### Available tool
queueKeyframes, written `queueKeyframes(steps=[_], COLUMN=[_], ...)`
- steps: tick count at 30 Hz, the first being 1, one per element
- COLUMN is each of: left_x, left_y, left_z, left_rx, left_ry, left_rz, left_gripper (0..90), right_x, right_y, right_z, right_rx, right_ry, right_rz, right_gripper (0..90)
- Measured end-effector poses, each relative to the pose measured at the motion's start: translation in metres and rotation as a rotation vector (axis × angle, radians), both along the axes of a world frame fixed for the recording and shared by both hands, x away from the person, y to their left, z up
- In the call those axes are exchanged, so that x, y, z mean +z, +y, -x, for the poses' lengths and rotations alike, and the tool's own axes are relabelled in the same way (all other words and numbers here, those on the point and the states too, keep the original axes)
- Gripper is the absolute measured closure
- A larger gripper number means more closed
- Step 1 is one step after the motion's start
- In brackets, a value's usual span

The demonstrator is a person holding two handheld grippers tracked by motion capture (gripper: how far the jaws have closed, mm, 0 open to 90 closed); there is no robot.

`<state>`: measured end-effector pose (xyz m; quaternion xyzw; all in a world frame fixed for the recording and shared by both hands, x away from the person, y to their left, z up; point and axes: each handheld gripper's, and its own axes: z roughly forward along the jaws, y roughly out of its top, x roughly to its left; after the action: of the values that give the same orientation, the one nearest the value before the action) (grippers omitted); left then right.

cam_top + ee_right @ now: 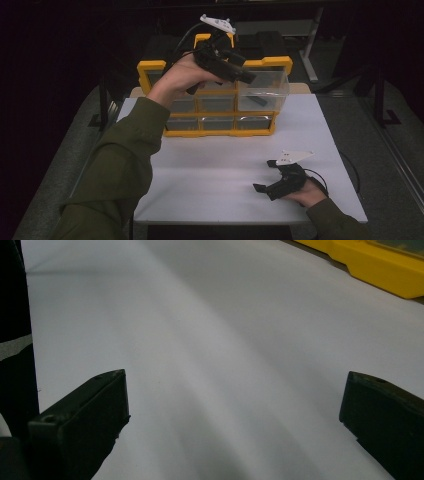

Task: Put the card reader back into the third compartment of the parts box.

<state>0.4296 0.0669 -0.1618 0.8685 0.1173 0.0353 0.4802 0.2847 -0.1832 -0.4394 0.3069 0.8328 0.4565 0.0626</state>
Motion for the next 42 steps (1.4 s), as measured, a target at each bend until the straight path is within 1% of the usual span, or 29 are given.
queueKeyframes(steps=[3, 4, 5, 8, 12, 16, 18, 21, 24, 26, 30, 35, 41, 42], left_x=[0.000, 0.000, 0.000, -0.003, -0.010, -0.019, -0.024, -0.030, -0.038, -0.044, -0.053, -0.070, -0.092, -0.095], left_y=[0.010, 0.010, 0.017, 0.029, 0.044, 0.057, 0.064, 0.074, 0.081, 0.086, 0.090, 0.097, 0.107, 0.108], left_z=[0.004, 0.004, 0.005, 0.008, 0.014, 0.020, 0.023, 0.026, 0.029, 0.031, 0.036, 0.043, 0.050, 0.052], left_rx=[0.006, 0.006, 0.012, 0.028, 0.044, 0.055, 0.065, 0.078, 0.087, 0.094, 0.100, 0.108, 0.115, 0.118], left_ry=[-0.004, -0.004, -0.008, -0.001, -0.008, -0.013, -0.006, -0.006, -0.008, -0.014, -0.020, -0.018, -0.025, -0.024], left_rz=[-0.005, -0.005, -0.011, -0.004, -0.005, -0.011, -0.006, 0.000, 0.010, 0.007, 0.004, 0.001, -0.004, 0.000], left_gripper=[22.9, 22.0, 21.9, 20.6, 17.8, 13.9, 13.5, 12.7, 12.3, 12.2, 11.8, 10.1, 5.2, 3.8], right_x=[-0.001, -0.001, -0.001, -0.001, -0.001, -0.001, -0.001, -0.001, -0.001, -0.001, -0.001, -0.001, -0.001, -0.001], right_y=[-0.002, -0.002, -0.003, -0.002, -0.001, 0.000, 0.001, 0.001, 0.001, 0.001, 0.002, 0.002, 0.002, 0.002], right_z=[0.000, 0.000, -0.001, -0.001, -0.001, -0.002, -0.002, -0.002, -0.002, -0.002, -0.002, -0.002, -0.002, -0.002], right_rx=[-0.003, -0.003, -0.005, -0.002, 0.001, -0.002, -0.003, -0.003, -0.002, -0.002, 0.000, -0.001, -0.003, -0.003], right_ry=[0.000, 0.000, 0.005, 0.002, 0.008, 0.007, 0.007, 0.007, 0.003, 0.004, -0.002, 0.000, -0.001, -0.001], right_rz=[0.000, 0.000, -0.003, -0.008, -0.002, -0.002, -0.002, 0.002, 0.002, 0.002, 0.006, 0.008, 0.009, 0.008], right_gripper=[0.0, 0.0, 0.0, 0.0, 0.0, 0.0, 0.0, 0.0, 0.0, 0.0, 0.0, 0.0, 0.0, 0.0])
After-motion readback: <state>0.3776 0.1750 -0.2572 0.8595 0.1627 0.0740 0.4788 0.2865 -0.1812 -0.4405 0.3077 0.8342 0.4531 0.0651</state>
